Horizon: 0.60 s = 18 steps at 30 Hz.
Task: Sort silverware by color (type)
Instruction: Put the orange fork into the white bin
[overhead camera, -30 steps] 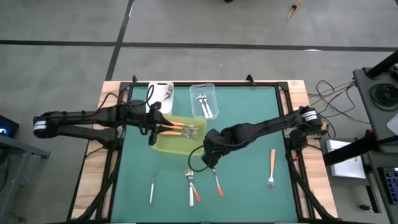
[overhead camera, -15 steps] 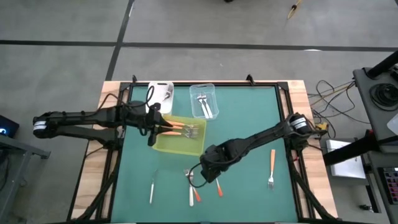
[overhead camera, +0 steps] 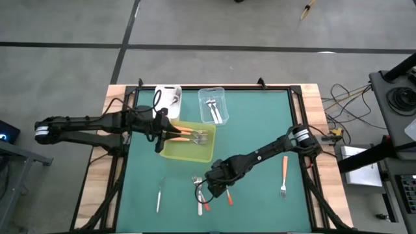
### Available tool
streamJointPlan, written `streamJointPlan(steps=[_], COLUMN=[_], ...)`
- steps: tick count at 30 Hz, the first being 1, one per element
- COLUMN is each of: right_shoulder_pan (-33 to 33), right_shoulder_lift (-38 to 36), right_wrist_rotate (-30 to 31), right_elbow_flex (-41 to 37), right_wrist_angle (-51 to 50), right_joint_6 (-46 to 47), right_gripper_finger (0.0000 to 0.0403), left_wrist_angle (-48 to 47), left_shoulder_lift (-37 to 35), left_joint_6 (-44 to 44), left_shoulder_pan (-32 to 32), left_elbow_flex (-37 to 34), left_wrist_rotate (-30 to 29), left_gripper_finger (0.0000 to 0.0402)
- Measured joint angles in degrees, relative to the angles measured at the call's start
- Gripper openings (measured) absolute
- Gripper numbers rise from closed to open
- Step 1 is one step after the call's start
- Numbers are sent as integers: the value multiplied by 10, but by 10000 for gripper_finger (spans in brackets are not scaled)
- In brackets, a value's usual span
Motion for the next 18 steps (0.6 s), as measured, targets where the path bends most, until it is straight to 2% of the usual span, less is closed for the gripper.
streamJointPlan(steps=[18], right_shoulder_pan=[0], right_shoulder_lift=[34], right_wrist_rotate=[4], right_elbow_flex=[1], right_wrist_angle=[4], right_joint_6=[-18], right_gripper_finger=[171], left_wrist_angle=[24], left_shoulder_lift=[0], left_joint_6=[-11], left_shoulder_pan=[-37], left_elbow_flex=[1], left_wrist_rotate=[0], left_gripper_finger=[61])
